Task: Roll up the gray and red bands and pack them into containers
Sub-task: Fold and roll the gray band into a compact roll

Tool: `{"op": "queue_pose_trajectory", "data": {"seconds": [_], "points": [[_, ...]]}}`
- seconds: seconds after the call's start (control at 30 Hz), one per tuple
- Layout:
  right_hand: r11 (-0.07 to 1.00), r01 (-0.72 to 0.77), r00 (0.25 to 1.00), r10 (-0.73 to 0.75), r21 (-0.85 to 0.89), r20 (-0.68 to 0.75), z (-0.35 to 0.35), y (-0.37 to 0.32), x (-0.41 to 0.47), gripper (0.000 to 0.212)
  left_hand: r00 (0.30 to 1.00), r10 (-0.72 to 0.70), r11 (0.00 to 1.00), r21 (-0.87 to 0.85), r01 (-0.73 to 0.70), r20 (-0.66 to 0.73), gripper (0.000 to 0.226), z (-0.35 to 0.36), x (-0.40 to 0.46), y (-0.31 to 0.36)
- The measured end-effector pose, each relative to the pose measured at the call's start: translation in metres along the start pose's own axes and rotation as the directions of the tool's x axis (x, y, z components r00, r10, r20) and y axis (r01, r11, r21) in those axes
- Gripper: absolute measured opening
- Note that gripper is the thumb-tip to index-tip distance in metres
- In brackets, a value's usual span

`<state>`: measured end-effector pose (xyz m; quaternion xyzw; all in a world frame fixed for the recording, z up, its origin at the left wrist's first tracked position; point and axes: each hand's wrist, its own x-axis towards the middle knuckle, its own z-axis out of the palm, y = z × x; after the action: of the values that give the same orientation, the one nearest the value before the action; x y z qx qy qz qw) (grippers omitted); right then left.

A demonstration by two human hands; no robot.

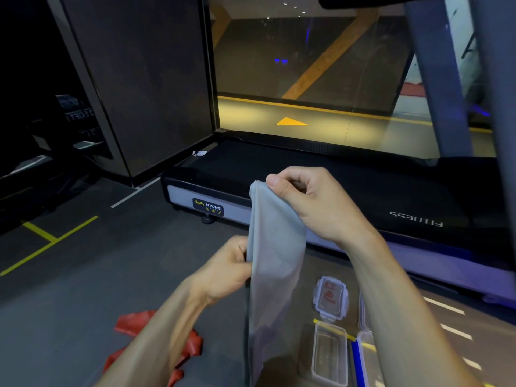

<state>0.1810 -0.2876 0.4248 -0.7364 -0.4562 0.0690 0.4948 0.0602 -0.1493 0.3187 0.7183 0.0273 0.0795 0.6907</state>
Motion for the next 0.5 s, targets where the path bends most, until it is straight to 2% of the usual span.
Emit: {"op": "queue_pose_trajectory", "data": {"seconds": [0.17,0.27,0.5], "points": [[1.0,0.001,1.0,-0.001,-0.008,-0.007,0.0006,0.0022,0.0004,0.033,0.986,0.042,0.995,0.091,-0.028,-0.158,0.006,-0.0008,0.0036,-0.0023],[1.0,0.007,1.0,-0.007,-0.01,-0.013,0.0003,0.0024,0.0008,0.033,0.972,0.095,0.993,0.083,-0.079,-0.213,0.01,0.0016,0.0035,-0.002],[1.0,0.009,1.0,-0.009,-0.013,-0.024,-0.0007,0.0043,0.0014,0.032,0.984,0.111,0.994,0.03,-0.108,-0.14,0.023,0.0045,-0.0013,-0.0033]]}}
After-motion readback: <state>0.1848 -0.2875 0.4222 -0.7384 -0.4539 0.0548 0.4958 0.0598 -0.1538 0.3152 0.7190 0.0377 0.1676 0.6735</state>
